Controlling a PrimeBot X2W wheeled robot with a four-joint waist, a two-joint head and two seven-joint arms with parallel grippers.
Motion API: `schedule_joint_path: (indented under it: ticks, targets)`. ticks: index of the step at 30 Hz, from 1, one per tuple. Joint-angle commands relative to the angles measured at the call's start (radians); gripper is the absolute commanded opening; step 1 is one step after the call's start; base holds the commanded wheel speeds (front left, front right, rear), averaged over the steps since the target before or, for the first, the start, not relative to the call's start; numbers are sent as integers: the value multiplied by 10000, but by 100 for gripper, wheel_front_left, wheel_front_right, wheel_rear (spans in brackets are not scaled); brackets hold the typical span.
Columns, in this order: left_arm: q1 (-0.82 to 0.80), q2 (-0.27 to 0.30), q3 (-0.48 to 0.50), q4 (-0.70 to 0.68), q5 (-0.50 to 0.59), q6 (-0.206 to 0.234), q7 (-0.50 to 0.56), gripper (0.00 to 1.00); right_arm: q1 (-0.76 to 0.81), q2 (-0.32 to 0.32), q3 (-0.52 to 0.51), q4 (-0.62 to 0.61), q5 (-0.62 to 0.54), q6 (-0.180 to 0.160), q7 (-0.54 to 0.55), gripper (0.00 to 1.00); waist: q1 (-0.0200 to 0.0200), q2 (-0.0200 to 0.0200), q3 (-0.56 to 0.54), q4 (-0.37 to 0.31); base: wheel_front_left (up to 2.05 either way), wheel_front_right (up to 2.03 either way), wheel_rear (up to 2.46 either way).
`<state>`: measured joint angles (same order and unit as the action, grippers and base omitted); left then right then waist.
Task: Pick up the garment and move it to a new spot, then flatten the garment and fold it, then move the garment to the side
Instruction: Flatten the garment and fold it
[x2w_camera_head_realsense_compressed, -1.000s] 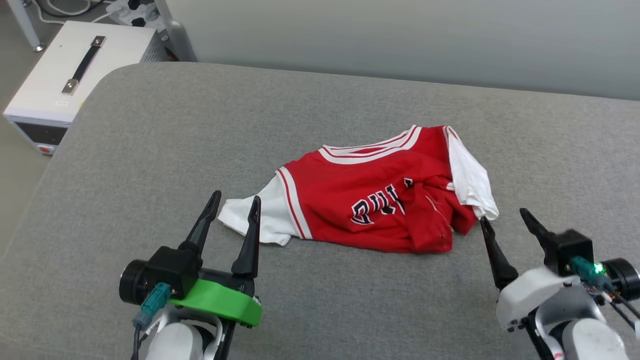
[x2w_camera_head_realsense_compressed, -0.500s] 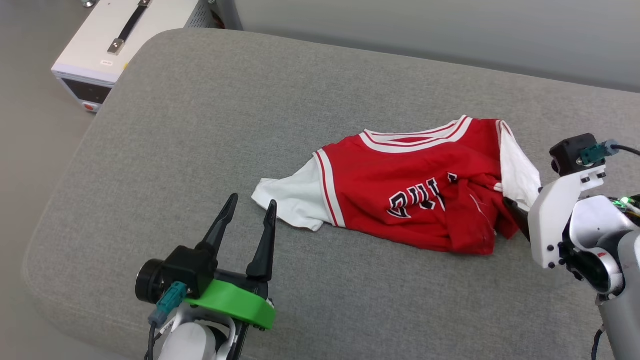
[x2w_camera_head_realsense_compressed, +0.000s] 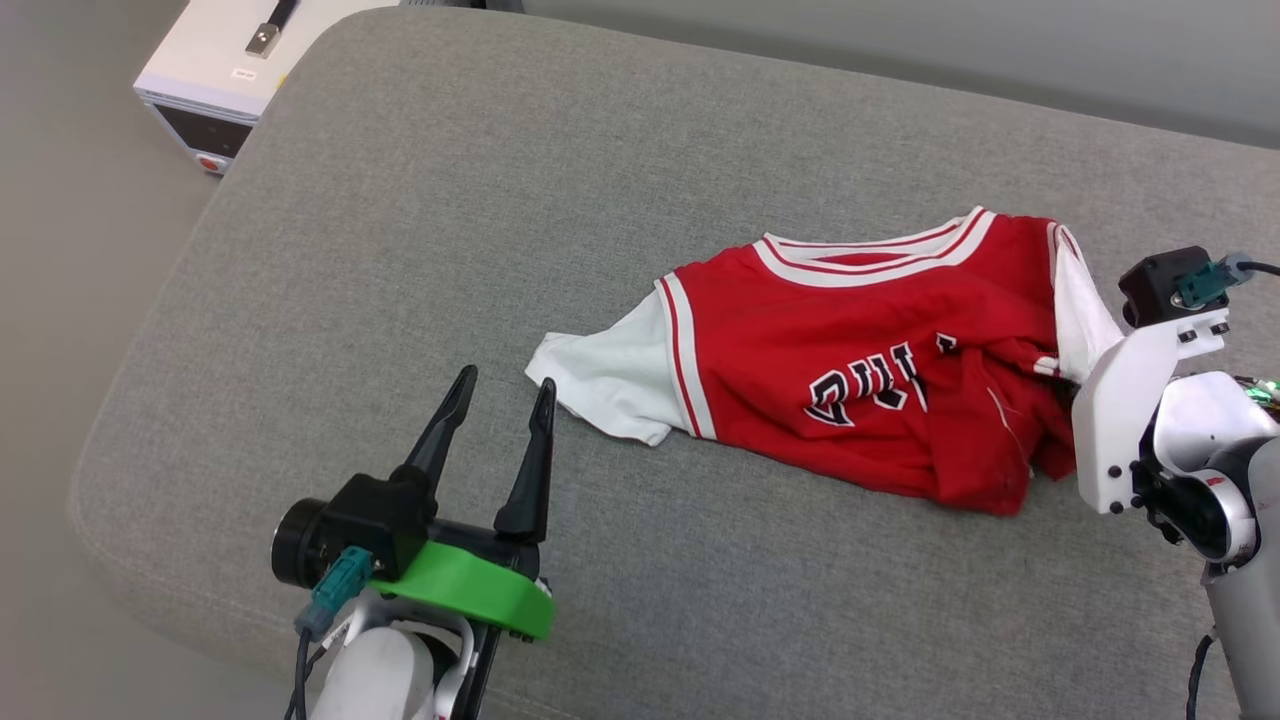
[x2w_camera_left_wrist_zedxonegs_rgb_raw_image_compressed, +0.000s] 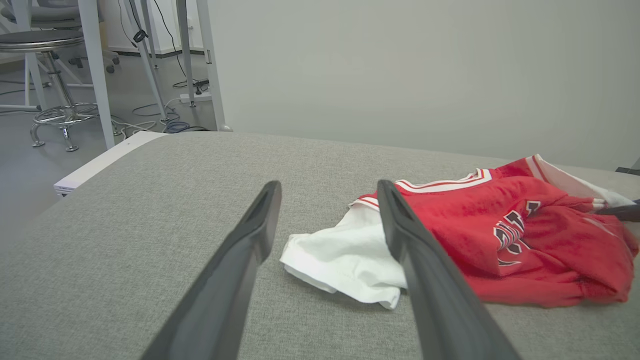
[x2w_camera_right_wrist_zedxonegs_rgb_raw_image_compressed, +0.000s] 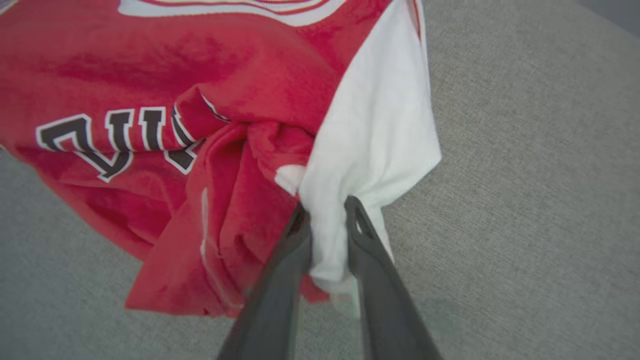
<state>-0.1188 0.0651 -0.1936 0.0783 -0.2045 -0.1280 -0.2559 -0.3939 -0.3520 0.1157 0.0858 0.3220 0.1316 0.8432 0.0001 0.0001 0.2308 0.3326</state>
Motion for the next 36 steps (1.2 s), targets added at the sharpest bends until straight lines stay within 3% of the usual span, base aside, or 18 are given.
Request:
schedule_joint_path:
  ticks: [1, 11, 15, 21, 26, 32, 33, 34, 35, 36]
  targets:
    - [-168, -51, 8, -24, -26, -26, -58, 100, -146, 41, 8, -23, -37, -9, -129, 0, -1, -1, -83, -74, 0, 0, 0]
    - [41, 69, 110, 55, 17, -26, -59, 100, 560, 450, -488, -1053, 751, -9, -184, 0, -1, -1, -785, -745, 0, 0, 0]
    - [160, 123, 160, 47, 16, -26, -59, 100, 1176, 794, -1178, -1814, 1336, -9, 262, 0, -1, -1, -985, -1111, 0, 0, 0]
    - [185, 175, 92, -19, 19, -26, -59, 100, 1948, 1334, -3038, -2668, 2099, -9, 1155, 0, -1, -1, -930, -1491, 0, 0, 0]
    - [46, 236, -25, -42, -1, -27, -59, 100, 2007, 1342, -4624, -2114, 2216, -9, 1581, 0, -1, -1, -625, -1618, 0, 0, 0]
    - [-162, 343, -135, -4, -33, -27, -59, 100, 1485, 1047, -5810, -672, 1631, -9, 1259, 2, -1, -1, -269, -1605, 0, 0, 0]
    - [-184, 354, -145, 1, -39, -27, -59, 100, 1422, 927, -5853, -493, 1435, -9, 1118, 32, -1, -1, -238, -1596, 0, 0, 0]
    - [-206, 369, -153, 9, -46, -27, -59, 100, 1329, 797, -5966, -271, 1137, -9, 827, 91, -1, -1, -198, -1587, 0, 0, 0]
    - [-220, 379, -160, 17, -51, -27, -59, 100, 1243, 729, -6068, -59, 869, -9, 614, 100, -1, -1, -178, -1580, 0, 0, 0]
    - [-233, 389, -170, 24, -57, -27, -59, 100, 1153, 612, -6117, 157, 478, -9, 287, 100, -1, -1, -158, -1570, 0, 0, 0]
